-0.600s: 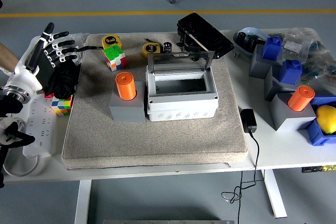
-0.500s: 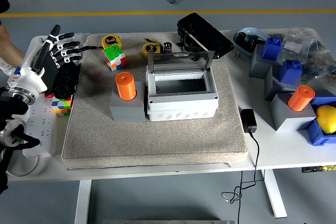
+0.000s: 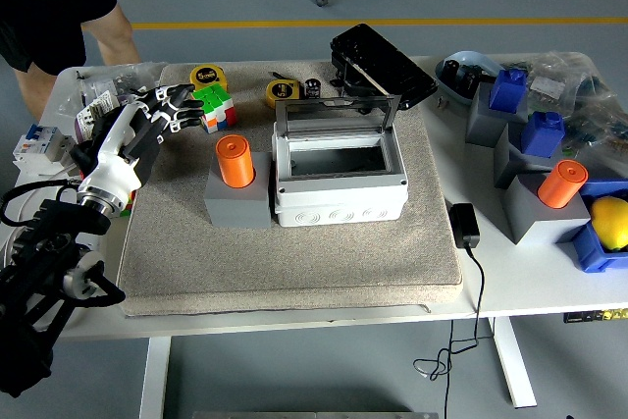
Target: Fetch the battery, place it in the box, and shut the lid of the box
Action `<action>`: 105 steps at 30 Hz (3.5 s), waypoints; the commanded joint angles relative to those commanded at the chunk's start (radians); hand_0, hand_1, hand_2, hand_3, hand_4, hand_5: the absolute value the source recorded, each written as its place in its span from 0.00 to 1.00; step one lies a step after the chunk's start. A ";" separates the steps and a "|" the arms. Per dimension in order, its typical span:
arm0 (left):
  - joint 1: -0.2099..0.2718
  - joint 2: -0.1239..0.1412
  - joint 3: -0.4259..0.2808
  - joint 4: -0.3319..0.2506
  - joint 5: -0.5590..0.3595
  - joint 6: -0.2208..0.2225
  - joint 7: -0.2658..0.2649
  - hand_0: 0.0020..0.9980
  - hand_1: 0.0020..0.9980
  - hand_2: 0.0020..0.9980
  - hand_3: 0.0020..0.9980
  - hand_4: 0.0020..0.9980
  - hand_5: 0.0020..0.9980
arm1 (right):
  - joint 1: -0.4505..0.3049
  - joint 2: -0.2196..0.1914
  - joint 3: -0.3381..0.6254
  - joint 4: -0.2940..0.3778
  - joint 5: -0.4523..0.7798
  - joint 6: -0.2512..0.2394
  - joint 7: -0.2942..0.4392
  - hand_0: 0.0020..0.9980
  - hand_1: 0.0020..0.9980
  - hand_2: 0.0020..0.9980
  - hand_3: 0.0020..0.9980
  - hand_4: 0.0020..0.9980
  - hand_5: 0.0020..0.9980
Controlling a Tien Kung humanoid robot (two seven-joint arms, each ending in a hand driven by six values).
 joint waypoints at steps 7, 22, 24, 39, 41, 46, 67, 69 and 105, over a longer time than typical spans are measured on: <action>-0.025 -0.033 0.074 0.041 0.022 0.047 -0.072 0.68 0.68 0.68 0.68 1.00 0.40 | 0.005 -0.003 -0.003 0.003 -0.004 -0.002 -0.002 0.73 0.67 0.66 0.60 1.00 0.62; -0.045 -0.053 0.158 0.087 0.024 0.076 -0.104 0.64 0.64 0.63 0.61 1.00 0.34 | -0.001 -0.005 -0.010 0.003 0.000 -0.004 -0.006 0.73 0.67 0.66 0.60 1.00 0.62; -0.049 -0.059 0.165 0.096 0.026 0.083 -0.103 0.63 0.63 0.61 0.60 1.00 0.21 | -0.003 -0.004 -0.010 0.003 0.002 -0.003 -0.005 0.73 0.67 0.66 0.60 1.00 0.62; -0.059 -0.093 0.201 0.121 0.023 0.125 -0.104 0.56 0.55 0.57 0.57 0.94 0.00 | -0.005 0.004 -0.003 0.004 -0.001 0.000 -0.003 0.73 0.67 0.66 0.60 1.00 0.62; -0.062 -0.094 0.205 0.126 0.017 0.126 -0.102 0.49 0.52 0.55 0.55 0.88 0.00 | -0.005 0.002 -0.004 0.004 0.002 0.000 -0.004 0.73 0.67 0.66 0.60 1.00 0.62; -0.075 -0.100 0.215 0.144 0.001 0.128 -0.101 0.49 0.52 0.55 0.55 0.88 0.00 | -0.006 0.005 -0.009 0.003 0.006 0.002 -0.005 0.73 0.67 0.66 0.60 1.00 0.62; -0.112 -0.124 0.234 0.180 -0.041 0.104 -0.086 0.22 0.18 0.16 0.18 0.07 0.00 | -0.002 0.005 -0.005 0.006 -0.001 0.001 -0.004 0.73 0.67 0.66 0.60 1.00 0.62; -0.115 -0.125 0.237 0.179 -0.045 0.102 -0.087 0.22 0.18 0.16 0.18 0.07 0.00 | -0.001 0.005 -0.005 0.006 0.000 0.002 -0.004 0.73 0.67 0.66 0.60 1.00 0.62; -0.458 -0.106 0.535 0.009 0.321 0.026 0.270 0.21 0.16 0.15 0.17 0.06 0.00 | 0.021 -0.009 -0.018 0.009 0.005 -0.002 0.013 0.73 0.67 0.66 0.60 1.00 0.62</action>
